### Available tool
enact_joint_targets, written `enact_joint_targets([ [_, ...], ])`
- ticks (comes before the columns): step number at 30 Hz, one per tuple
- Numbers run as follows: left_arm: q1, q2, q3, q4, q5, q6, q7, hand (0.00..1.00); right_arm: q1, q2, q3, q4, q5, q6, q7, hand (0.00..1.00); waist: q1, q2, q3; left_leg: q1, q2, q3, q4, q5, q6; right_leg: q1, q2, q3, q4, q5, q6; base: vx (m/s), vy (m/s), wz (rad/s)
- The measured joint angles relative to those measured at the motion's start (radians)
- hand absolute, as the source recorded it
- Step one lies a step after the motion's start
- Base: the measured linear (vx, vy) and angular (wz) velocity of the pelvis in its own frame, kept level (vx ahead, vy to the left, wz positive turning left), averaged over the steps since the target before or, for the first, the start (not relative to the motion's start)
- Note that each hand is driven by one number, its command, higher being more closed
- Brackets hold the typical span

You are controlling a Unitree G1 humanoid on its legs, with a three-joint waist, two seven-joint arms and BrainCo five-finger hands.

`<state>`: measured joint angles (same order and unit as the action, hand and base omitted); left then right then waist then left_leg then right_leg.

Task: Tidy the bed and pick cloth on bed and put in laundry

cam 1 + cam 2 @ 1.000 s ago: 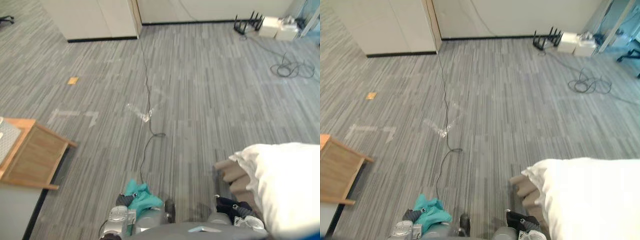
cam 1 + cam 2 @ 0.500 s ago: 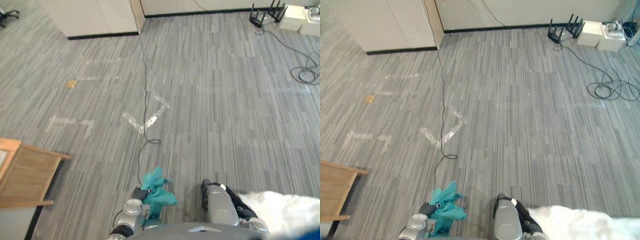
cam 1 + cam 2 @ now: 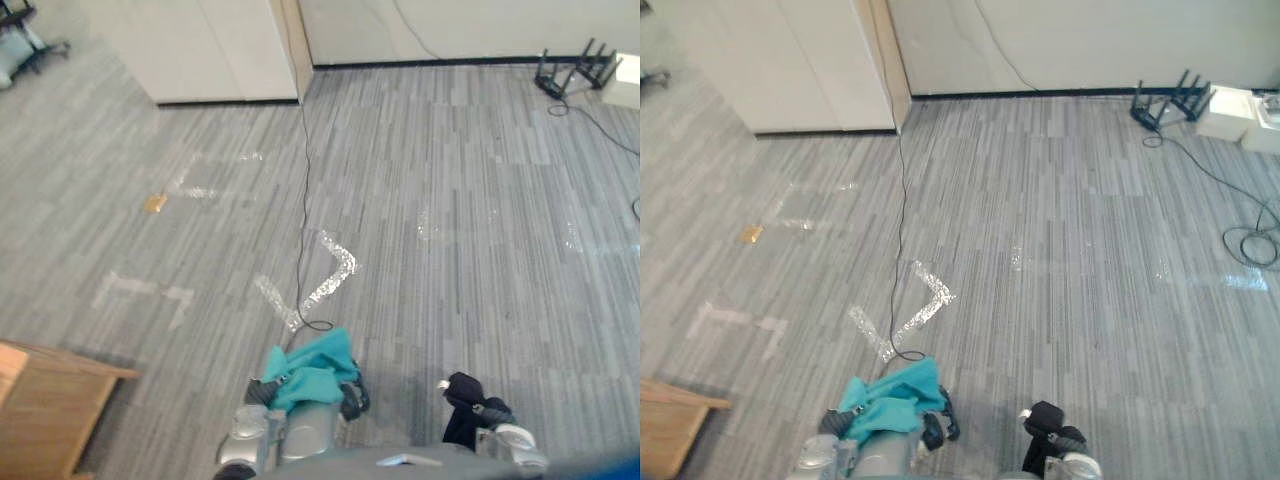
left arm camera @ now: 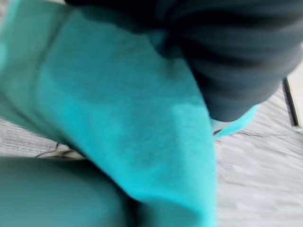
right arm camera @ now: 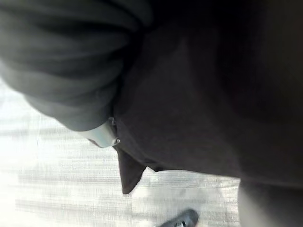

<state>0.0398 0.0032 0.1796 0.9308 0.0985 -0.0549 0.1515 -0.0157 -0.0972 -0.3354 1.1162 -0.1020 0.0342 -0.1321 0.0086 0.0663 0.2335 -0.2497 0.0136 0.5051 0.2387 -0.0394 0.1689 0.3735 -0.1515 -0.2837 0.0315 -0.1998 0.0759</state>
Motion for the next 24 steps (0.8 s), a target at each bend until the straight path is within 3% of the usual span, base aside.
enact_joint_targets([
  [2,0.006,0.000,0.015,0.001,0.000,0.006,-0.001,1.00,0.016,0.017,-0.009,-0.001,0.000,0.002,0.008,1.00,0.012,-0.015,-0.017,0.019,-0.040,-0.025,0.003,-0.032,0.017,-0.005,-0.016,0.005,0.073,0.069,0.026,0.37,0.345,0.80],
  [5,0.018,0.007,0.037,0.010,0.002,0.016,-0.001,1.00,0.038,0.020,-0.051,0.010,0.000,-0.001,0.012,1.00,0.008,-0.031,-0.036,0.157,-0.110,-0.141,-0.084,-0.074,-0.007,-0.127,-0.054,0.083,0.524,0.161,0.179,0.23,0.306,1.07],
  [7,0.018,0.011,0.039,0.041,0.003,0.027,0.000,1.00,0.060,0.015,-0.061,-0.008,0.000,-0.006,0.016,1.00,-0.001,-0.022,-0.037,0.285,-0.127,-0.250,-0.108,-0.108,-0.014,-0.286,-0.069,0.125,0.925,0.140,0.174,0.14,0.201,1.35],
  [8,0.019,0.011,0.038,0.049,0.004,0.029,-0.001,1.00,0.067,0.013,-0.065,-0.015,0.000,-0.006,0.016,1.00,-0.006,-0.018,-0.036,0.314,-0.127,-0.274,-0.118,-0.111,-0.014,-0.317,-0.083,0.110,0.976,0.126,0.151,-0.05,0.137,1.42],
  [9,0.018,0.011,0.037,0.068,0.009,0.029,0.000,1.00,0.078,0.013,-0.071,-0.025,0.000,-0.008,0.016,1.00,-0.014,-0.015,-0.039,0.367,-0.130,-0.324,-0.134,-0.111,-0.014,-0.380,-0.114,0.070,1.027,0.095,0.098,-0.10,0.069,1.31],
  [10,0.018,0.012,0.034,0.075,0.009,0.031,0.000,1.00,0.084,0.015,-0.083,-0.029,-0.001,-0.008,0.016,1.00,-0.020,-0.013,-0.037,0.421,-0.129,-0.376,-0.154,-0.111,-0.015,-0.436,-0.136,0.051,1.020,0.048,0.061,-0.04,0.029,1.33],
  [12,0.017,0.006,0.015,0.075,0.008,0.031,0.000,1.00,0.098,0.018,-0.090,-0.027,0.000,-0.007,0.014,1.00,-0.030,-0.007,-0.034,0.463,-0.116,-0.448,-0.166,-0.114,-0.020,-0.485,-0.134,0.049,0.935,-0.004,0.056,0.18,-0.084,1.36],
  [13,0.016,0.002,0.010,0.075,0.008,0.029,0.000,1.00,0.108,0.024,-0.089,-0.028,0.000,-0.006,0.014,1.00,-0.045,0.008,-0.028,0.484,-0.097,-0.510,-0.167,-0.122,-0.034,-0.508,-0.121,0.053,0.815,-0.017,0.049,0.32,-0.172,1.79],
  [15,0.010,-0.016,0.008,0.072,0.008,0.028,0.000,1.00,0.111,0.029,-0.090,-0.030,0.000,-0.006,0.012,1.00,-0.048,0.009,-0.027,0.498,-0.070,-0.567,-0.170,-0.149,-0.062,-0.545,-0.089,0.115,0.575,-0.009,0.058,0.29,-0.203,1.37],
  [17,0.004,-0.027,0.042,0.066,0.006,0.027,0.001,1.00,0.108,0.043,-0.085,-0.037,0.000,-0.005,0.011,1.00,-0.035,-0.011,-0.019,0.500,-0.046,-0.619,-0.165,-0.198,-0.106,-0.582,-0.082,0.188,0.295,0.057,0.046,0.27,-0.363,0.90],
  [18,0.000,-0.038,0.074,0.064,0.006,0.027,0.004,1.00,0.113,0.047,-0.081,-0.054,0.001,-0.004,0.011,1.00,-0.021,-0.013,-0.013,0.506,-0.020,-0.643,-0.156,-0.237,-0.131,-0.583,-0.073,0.209,0.220,0.157,0.056,0.23,-0.405,0.68],
  [19,-0.003,-0.044,0.092,0.064,0.007,0.027,0.006,1.00,0.117,0.045,-0.079,-0.060,0.001,-0.004,0.012,1.00,-0.017,-0.011,-0.012,0.510,-0.002,-0.649,-0.156,-0.258,-0.145,-0.571,-0.056,0.208,0.219,0.206,0.055,0.29,-0.432,0.44],
  [20,0.000,-0.072,0.132,0.065,0.009,0.027,0.008,1.00,0.123,0.025,-0.079,-0.073,0.001,-0.002,0.011,1.00,-0.003,0.021,-0.012,0.510,0.049,-0.615,-0.142,-0.264,-0.180,-0.579,-0.012,0.185,0.268,0.151,0.042,0.33,-0.373,0.27],
  [21,0.006,-0.079,0.152,0.065,0.008,0.023,0.004,1.00,0.127,0.029,-0.056,-0.097,0.001,-0.002,0.010,1.00,-0.004,0.019,-0.011,0.514,0.063,-0.555,-0.117,-0.247,-0.198,-0.604,-0.008,0.182,0.373,0.076,0.015,0.33,-0.346,0.26],
  [23,0.017,-0.084,0.196,0.065,0.008,0.018,0.007,1.00,0.132,0.029,-0.004,-0.109,0.001,-0.002,0.012,1.00,-0.008,-0.004,-0.018,0.537,0.085,-0.542,-0.108,-0.223,-0.205,-0.607,-0.011,0.154,0.476,-0.017,-0.005,0.34,-0.335,0.43],
  [24,0.020,-0.084,0.204,0.065,0.008,0.017,0.006,1.00,0.134,0.027,0.005,-0.108,0.001,-0.002,0.012,1.00,-0.010,0.005,-0.027,0.528,0.107,-0.543,-0.055,-0.220,-0.207,-0.582,-0.003,0.122,0.491,-0.053,-0.022,0.35,-0.311,0.47],
])
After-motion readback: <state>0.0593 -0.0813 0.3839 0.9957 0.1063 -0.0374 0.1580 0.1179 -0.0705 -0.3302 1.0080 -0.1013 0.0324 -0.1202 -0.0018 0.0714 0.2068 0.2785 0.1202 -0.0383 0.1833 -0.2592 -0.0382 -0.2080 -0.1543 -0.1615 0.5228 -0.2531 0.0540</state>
